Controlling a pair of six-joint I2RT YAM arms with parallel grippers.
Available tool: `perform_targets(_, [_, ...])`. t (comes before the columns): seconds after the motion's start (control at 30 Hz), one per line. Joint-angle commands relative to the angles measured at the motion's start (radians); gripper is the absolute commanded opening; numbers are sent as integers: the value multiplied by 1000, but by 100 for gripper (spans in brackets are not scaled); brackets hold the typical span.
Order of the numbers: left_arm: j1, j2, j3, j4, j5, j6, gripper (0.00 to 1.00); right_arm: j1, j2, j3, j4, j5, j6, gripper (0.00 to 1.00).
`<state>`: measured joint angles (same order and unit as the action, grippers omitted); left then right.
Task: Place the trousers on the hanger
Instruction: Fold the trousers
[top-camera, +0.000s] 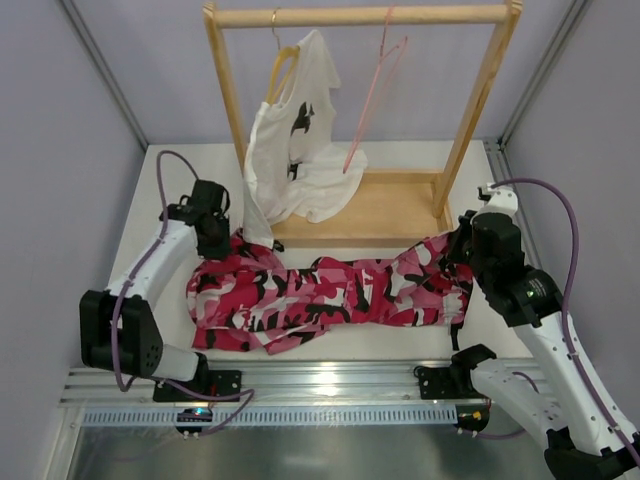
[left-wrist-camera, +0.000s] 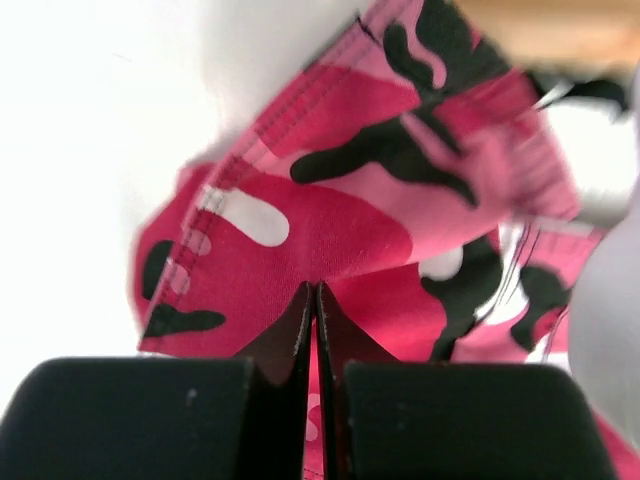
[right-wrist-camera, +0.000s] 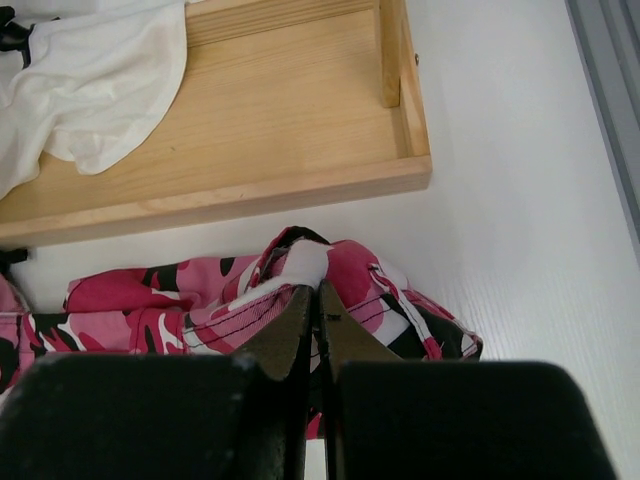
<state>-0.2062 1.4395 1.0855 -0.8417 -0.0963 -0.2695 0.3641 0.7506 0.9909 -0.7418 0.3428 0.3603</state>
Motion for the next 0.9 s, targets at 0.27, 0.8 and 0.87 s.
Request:
perform_targets(0.27, [418, -182, 159, 67, -23, -243, 0, -5, -22, 32, -4, 79, 0, 4])
perform_targets(0.8, [823, -217, -142, 493, 480, -551, 0, -82, 177, 242, -77, 414, 51, 4])
perform_targets(0.87, [821, -234, -138, 555, 486, -586, 0, -105, 176, 239, -70, 421, 40, 4])
